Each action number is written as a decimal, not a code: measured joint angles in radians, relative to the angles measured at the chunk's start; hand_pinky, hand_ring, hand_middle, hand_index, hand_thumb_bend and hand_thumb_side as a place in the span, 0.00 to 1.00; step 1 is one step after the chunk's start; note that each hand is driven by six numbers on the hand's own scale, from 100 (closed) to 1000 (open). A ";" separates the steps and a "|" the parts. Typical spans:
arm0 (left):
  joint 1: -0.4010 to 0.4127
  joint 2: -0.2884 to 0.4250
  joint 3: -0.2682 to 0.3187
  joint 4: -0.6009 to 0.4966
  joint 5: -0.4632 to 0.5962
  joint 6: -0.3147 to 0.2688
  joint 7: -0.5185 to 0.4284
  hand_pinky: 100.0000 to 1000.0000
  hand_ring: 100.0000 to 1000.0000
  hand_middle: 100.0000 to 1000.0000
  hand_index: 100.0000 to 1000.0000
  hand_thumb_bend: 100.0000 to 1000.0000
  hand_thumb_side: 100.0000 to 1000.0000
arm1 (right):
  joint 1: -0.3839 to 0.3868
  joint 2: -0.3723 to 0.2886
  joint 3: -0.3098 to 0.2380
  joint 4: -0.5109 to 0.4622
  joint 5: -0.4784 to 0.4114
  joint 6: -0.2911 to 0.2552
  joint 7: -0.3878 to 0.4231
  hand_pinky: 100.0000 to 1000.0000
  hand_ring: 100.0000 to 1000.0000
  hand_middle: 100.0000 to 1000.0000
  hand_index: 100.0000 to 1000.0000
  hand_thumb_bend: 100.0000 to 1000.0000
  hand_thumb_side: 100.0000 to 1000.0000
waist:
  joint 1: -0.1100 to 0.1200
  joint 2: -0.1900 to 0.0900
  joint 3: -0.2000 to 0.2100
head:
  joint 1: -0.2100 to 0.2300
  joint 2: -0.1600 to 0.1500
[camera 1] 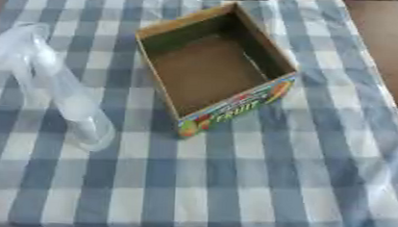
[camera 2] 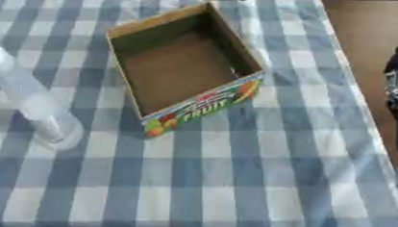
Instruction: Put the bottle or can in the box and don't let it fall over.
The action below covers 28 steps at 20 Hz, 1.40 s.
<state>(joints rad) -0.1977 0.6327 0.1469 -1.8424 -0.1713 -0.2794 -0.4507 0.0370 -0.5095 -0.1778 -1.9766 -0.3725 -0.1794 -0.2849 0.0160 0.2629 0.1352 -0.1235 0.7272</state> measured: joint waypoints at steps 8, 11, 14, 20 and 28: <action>-0.031 -0.002 -0.029 0.023 -0.010 0.062 -0.024 1.00 1.00 1.00 0.95 0.28 1.00 | 0.000 0.000 0.001 0.000 0.007 0.006 0.002 0.94 0.97 1.00 0.91 0.00 0.25 | 0.000 0.001 -0.004 | 0.002 -0.010; -0.049 -0.010 -0.040 0.026 -0.023 0.080 -0.027 1.00 1.00 1.00 0.95 0.26 1.00 | 0.000 0.000 0.004 0.000 0.008 0.007 0.002 0.94 0.97 1.00 0.91 0.00 0.26 | 0.000 0.001 -0.005 | -0.001 -0.013; -0.059 -0.010 -0.052 0.030 -0.045 0.084 -0.035 1.00 1.00 1.00 0.96 0.21 1.00 | 0.000 0.001 0.006 0.000 0.008 0.009 0.001 0.94 0.97 1.00 0.91 0.00 0.26 | 0.000 0.001 -0.006 | -0.002 -0.017; -0.061 -0.009 -0.070 0.026 -0.094 0.035 -0.083 1.00 1.00 1.00 0.97 0.33 1.00 | -0.001 0.002 0.006 0.000 0.008 0.013 0.003 0.94 0.97 1.00 0.91 0.00 0.27 | 0.000 0.001 -0.007 | -0.002 -0.018; -0.059 0.009 -0.070 0.017 -0.177 -0.023 -0.103 1.00 1.00 1.00 0.98 0.33 1.00 | -0.001 0.003 0.006 0.000 0.008 0.016 0.003 0.94 0.97 1.00 0.91 0.00 0.28 | 0.003 0.001 -0.008 | -0.002 -0.018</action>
<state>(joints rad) -0.2569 0.6417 0.0764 -1.8249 -0.3485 -0.3022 -0.5538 0.0365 -0.5064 -0.1717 -1.9766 -0.3641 -0.1632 -0.2822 0.0187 0.2642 0.1268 -0.1253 0.7088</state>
